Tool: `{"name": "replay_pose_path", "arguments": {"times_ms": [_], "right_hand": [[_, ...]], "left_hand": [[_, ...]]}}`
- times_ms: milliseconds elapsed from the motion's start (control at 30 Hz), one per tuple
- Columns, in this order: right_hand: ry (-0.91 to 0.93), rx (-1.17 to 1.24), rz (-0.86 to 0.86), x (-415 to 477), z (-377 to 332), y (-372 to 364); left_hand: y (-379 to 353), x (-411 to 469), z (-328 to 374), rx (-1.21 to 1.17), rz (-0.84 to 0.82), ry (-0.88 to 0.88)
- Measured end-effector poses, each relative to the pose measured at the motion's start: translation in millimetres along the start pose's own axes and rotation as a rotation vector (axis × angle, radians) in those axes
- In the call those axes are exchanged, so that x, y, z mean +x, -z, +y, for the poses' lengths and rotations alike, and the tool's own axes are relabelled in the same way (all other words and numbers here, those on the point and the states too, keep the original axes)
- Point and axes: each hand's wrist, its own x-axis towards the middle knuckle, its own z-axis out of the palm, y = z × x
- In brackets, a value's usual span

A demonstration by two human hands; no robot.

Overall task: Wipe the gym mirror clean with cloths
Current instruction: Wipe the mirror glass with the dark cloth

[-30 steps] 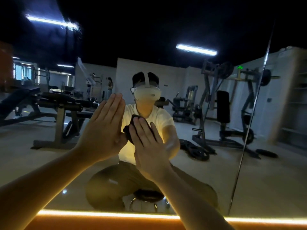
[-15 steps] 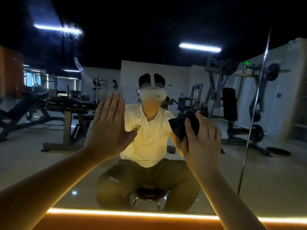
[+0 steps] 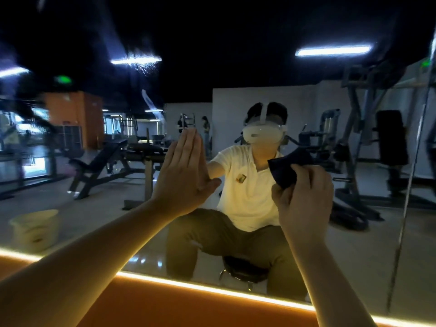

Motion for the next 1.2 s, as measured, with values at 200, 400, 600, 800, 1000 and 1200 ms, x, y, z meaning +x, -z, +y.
{"name": "replay_pose_path", "arguments": {"times_ms": [200, 400, 600, 800, 1000, 1200], "right_hand": [[-0.098, 0.148, 0.116, -1.7, -17.9, -6.9], [-0.178, 0.264, 0.208, 0.1, -57.9, -24.7], [-0.117, 0.265, -0.011, -21.3, -138.0, -81.3], [0.370, 0.258, -0.193, -50.2, -238.9, -125.1], [0.360, -0.005, -0.113, 1.5, -164.8, -85.1], [0.023, -0.299, 0.083, 46.8, -92.9, -43.6]], "left_hand": [[-4.1, -34.4, -23.2, -0.183, 0.116, 0.059], [-22.5, -78.3, -88.5, -0.236, 0.147, 0.181], [-36.4, -93.1, -115.6, -0.238, 0.097, 0.143], [-40.9, -99.0, -140.3, -0.207, 0.115, -0.015], [-42.8, -95.0, -150.5, -0.205, 0.139, -0.033], [-30.2, -74.0, -169.7, -0.252, 0.171, -0.078]]}}
